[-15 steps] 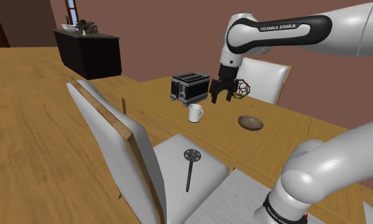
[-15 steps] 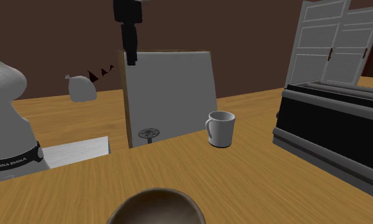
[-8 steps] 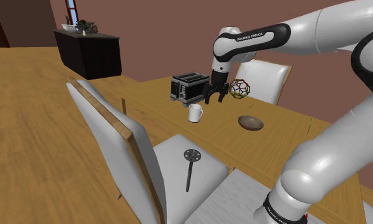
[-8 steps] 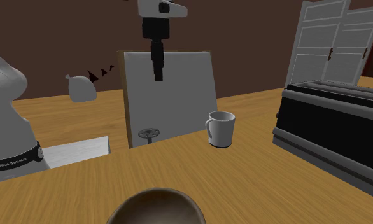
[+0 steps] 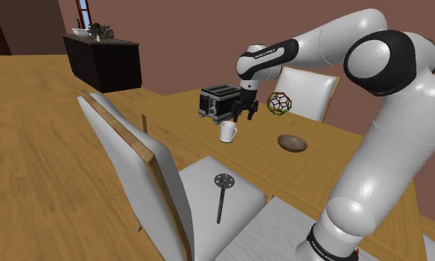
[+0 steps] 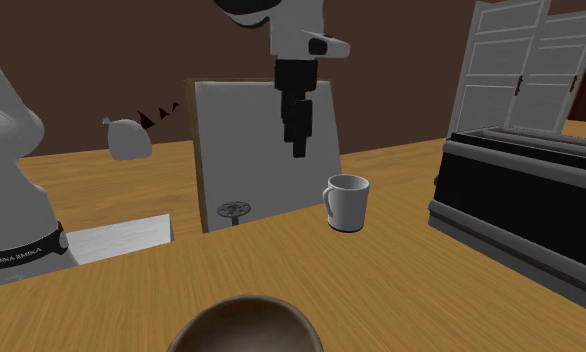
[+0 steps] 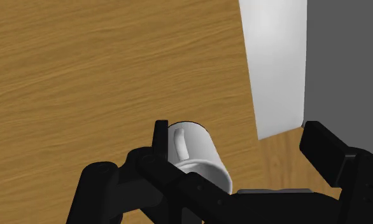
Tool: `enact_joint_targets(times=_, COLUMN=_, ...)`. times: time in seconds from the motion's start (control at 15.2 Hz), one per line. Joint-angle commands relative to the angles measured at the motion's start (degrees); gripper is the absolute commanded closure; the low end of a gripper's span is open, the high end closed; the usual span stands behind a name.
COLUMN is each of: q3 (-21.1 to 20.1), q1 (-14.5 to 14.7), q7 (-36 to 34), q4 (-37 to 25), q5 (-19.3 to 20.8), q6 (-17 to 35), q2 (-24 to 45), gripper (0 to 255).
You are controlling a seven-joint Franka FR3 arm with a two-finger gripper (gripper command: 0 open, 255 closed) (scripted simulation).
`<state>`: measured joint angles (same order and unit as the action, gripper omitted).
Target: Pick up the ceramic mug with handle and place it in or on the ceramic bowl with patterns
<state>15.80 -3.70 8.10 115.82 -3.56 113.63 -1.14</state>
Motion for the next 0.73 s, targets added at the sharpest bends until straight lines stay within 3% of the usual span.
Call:
enact_joint_targets(times=0.0, q3=0.56, q1=-0.47, q7=1.72, q4=-3.33, q5=-1.39, q6=1.07, q2=4.61, gripper=0)
enact_joint_targets(times=0.59, q3=0.81, q1=-5.02, q7=7.95, q4=-22.96, q5=-7.68, q6=0.97, q2=25.18, gripper=0)
enact_joint_targets(times=0.66, q3=0.7, q1=-5.05, q7=8.0, q4=-22.53, q5=-7.76, q6=1.63, q2=25.42, gripper=0)
